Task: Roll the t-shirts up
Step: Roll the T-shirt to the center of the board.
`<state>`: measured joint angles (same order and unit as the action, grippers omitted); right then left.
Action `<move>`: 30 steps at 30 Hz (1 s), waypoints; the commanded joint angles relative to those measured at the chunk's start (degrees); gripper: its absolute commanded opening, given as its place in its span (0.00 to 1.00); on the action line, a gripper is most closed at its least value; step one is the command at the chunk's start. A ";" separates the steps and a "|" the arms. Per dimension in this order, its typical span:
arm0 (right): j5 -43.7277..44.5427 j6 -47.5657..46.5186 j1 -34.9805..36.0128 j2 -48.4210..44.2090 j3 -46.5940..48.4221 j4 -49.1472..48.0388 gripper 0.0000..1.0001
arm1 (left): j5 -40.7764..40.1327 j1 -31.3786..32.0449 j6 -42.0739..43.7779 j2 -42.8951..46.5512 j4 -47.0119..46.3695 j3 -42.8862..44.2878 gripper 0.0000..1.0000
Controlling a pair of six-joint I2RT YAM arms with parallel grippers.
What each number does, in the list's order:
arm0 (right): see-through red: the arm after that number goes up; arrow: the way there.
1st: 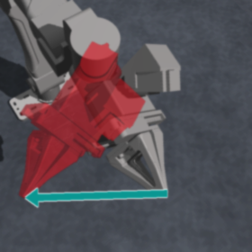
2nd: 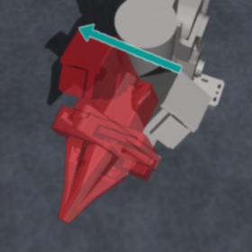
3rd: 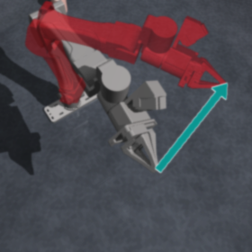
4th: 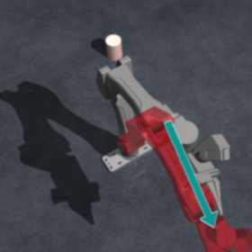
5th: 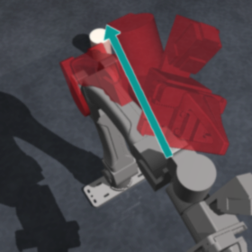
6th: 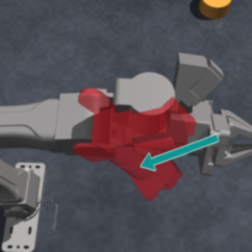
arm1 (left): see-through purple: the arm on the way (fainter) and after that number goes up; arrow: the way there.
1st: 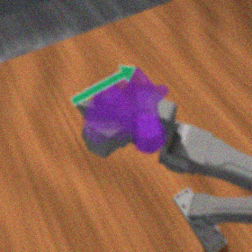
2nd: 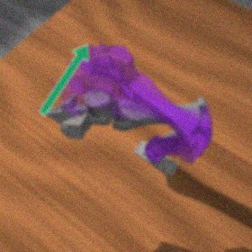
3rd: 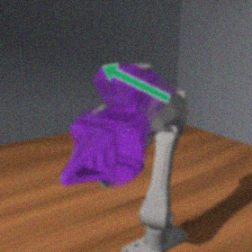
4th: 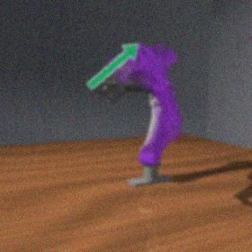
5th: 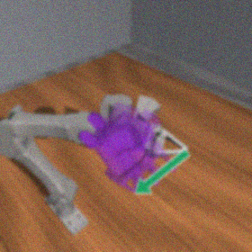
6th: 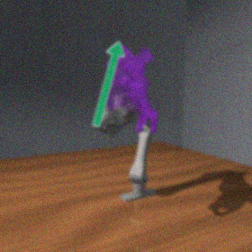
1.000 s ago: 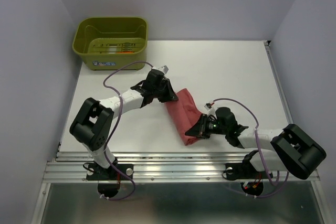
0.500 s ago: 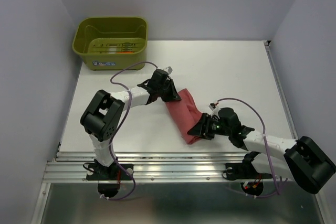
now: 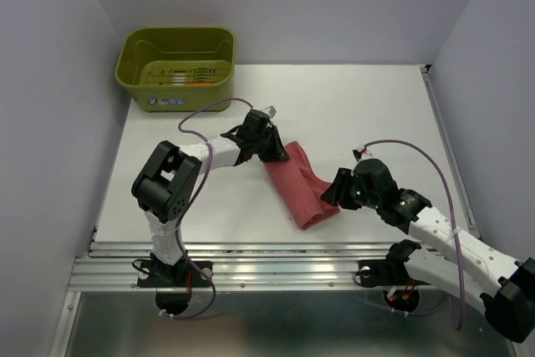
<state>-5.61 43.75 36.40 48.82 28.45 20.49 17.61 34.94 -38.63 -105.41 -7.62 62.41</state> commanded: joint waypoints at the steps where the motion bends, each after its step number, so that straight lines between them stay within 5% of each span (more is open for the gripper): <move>1: 3.59 -3.93 -0.10 -0.22 6.00 5.70 0.41 | 0.50 0.48 1.37 -0.15 -1.00 2.19 0.13; 7: 1.22 -5.78 4.37 4.96 8.20 0.26 0.16 | 0.41 0.39 1.45 -0.15 -0.64 2.36 0.13; 13: 0.68 -7.62 11.14 13.57 8.73 -3.00 0.14 | 0.68 0.39 1.81 -0.85 0.15 2.98 0.13; 23: 12.64 -5.16 12.20 22.10 4.51 -0.80 0.08 | 0.24 0.39 3.65 -2.61 2.17 4.91 0.13; 30: 12.02 -6.22 12.20 16.59 6.44 0.15 0.07 | 1.03 0.22 5.23 2.47 4.71 5.96 0.10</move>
<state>3.90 38.50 48.10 69.93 33.69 19.16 18.04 35.24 -35.90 -108.20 -5.17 65.73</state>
